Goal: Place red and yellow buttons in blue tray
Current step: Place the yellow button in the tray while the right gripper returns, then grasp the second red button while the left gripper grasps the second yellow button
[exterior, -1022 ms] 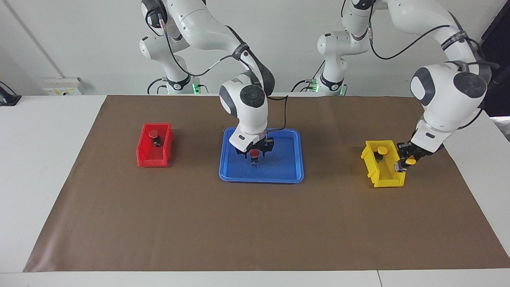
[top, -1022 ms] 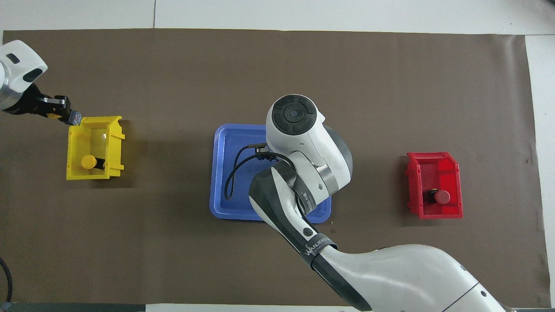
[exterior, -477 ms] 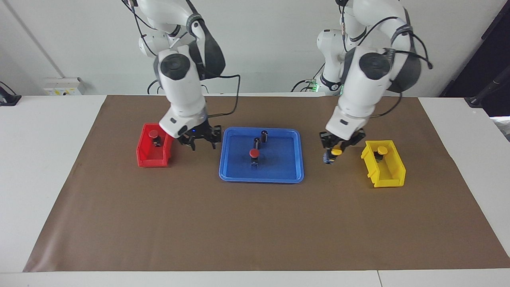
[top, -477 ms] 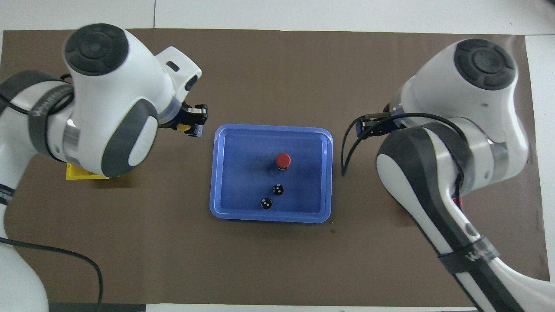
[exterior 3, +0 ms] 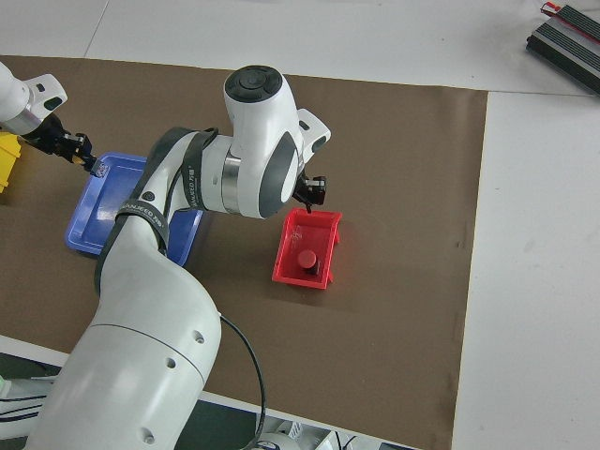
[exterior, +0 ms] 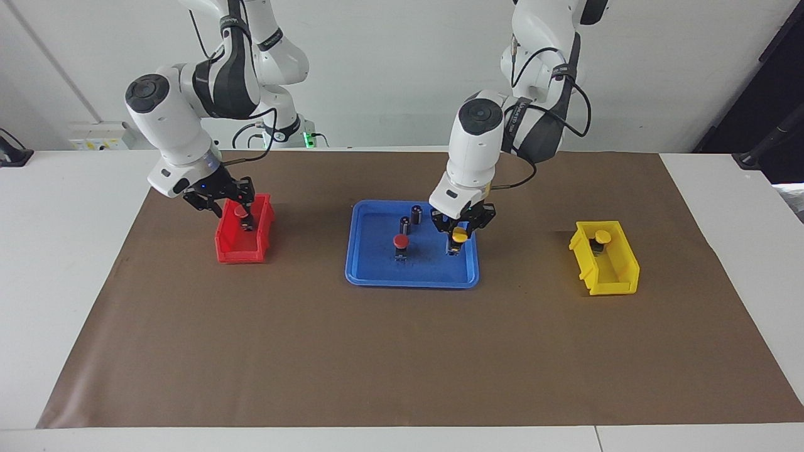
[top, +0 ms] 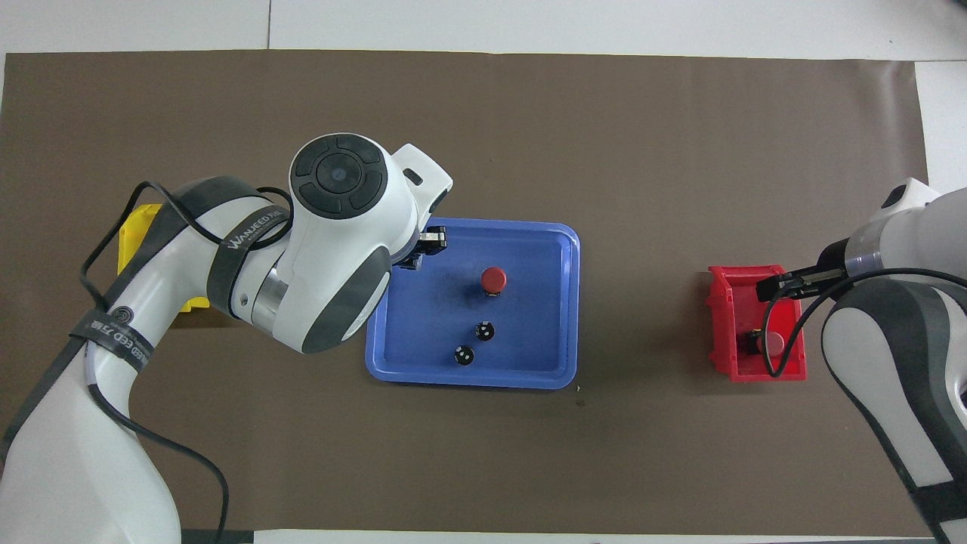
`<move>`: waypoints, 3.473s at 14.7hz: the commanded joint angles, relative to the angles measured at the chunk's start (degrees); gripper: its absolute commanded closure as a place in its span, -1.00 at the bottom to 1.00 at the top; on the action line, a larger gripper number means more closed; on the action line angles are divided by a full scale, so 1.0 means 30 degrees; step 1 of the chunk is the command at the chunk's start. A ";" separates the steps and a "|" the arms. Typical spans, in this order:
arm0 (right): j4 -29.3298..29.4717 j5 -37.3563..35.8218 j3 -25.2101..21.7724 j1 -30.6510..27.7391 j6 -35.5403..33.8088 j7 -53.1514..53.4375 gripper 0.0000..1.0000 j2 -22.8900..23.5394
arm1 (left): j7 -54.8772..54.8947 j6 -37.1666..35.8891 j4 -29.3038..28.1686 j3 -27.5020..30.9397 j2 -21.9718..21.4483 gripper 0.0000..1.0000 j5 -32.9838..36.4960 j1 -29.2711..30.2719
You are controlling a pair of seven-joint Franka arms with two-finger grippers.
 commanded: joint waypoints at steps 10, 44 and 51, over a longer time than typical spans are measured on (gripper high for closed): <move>-0.4537 -0.0191 0.0332 -0.1143 0.3870 -0.1807 -0.25 -0.1327 | -0.2587 0.2246 -0.0591 0.0406 0.1775 0.45 -0.0267 -0.1991; -0.5858 -0.0220 0.0332 -0.1466 0.4285 -0.2775 0.41 -0.1796 | 1.4874 -0.3120 -0.1202 0.1109 -0.5433 -0.99 -0.1907 1.1308; -0.0128 -0.0483 0.0390 -0.1261 -0.0567 -0.2659 0.52 -0.0042 | 1.4699 -0.0100 -0.3693 0.1108 -0.4671 -0.86 -0.1907 1.1721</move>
